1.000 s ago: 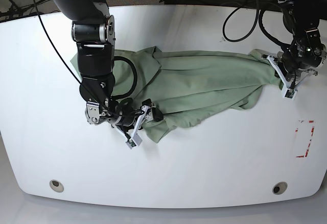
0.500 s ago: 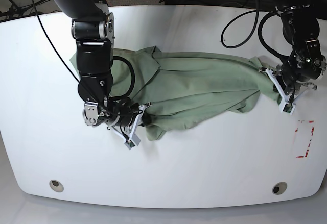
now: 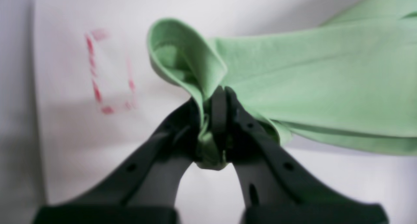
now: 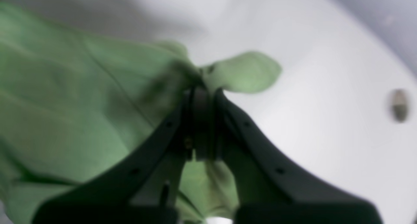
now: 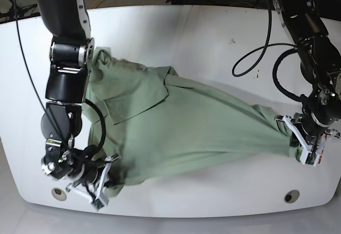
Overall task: Fold the T-shirt properly
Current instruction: 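Lift the shirt with both grippers and lay it flat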
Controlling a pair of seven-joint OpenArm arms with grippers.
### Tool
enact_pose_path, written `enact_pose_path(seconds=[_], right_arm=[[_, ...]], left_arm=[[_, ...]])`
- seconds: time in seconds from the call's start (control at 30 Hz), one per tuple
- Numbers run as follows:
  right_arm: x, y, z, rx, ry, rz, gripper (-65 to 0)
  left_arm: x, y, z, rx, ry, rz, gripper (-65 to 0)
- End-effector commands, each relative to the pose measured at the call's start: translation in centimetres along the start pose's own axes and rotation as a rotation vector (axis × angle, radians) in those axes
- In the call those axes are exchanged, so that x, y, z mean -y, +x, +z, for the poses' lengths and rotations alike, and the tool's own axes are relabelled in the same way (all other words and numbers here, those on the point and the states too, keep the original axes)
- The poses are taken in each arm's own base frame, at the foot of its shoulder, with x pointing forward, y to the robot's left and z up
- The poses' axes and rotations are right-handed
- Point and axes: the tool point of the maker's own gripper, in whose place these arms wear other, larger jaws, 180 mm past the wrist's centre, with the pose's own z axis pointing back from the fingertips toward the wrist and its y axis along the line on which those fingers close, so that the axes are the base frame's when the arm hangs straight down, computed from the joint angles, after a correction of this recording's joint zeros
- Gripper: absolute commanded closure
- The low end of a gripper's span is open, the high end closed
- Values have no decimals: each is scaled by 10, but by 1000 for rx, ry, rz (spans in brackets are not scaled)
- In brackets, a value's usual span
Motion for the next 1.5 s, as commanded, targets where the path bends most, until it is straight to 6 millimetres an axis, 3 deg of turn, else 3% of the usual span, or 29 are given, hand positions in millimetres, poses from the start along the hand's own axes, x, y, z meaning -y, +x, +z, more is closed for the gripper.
enact_pose_path(seconds=[0.0,0.27,0.43,0.67,0.87,1.07,1.17,1.3,1.47], right_arm=[[38,50,31,91,-94,34,0],[90,143,100,185,-241,98,0],[110,176,140,211,-310,114,0],[114,187,167,222,-371,136,0],[97,147,161,166,-413,181,0],[66,76,138,84,-395,195,0],[57,34,132,37,-385,162,0],[33,-35,123,-67,-350,130,0],[-5,-116,127,-182,-307,64,0]], left_arm=[[-18,39,12,104,51,-13,0],[-45,121,41,297,119,-15,0],[-58,162,63,398,154,-17,0],[-76,165,75,402,202,-42,0],[-78,160,74,387,209,-48,0],[-63,130,60,308,177,-145,0],[-49,104,51,246,149,-224,0],[-31,51,40,125,102,-300,0],[-8,-28,32,-49,18,-345,0]])
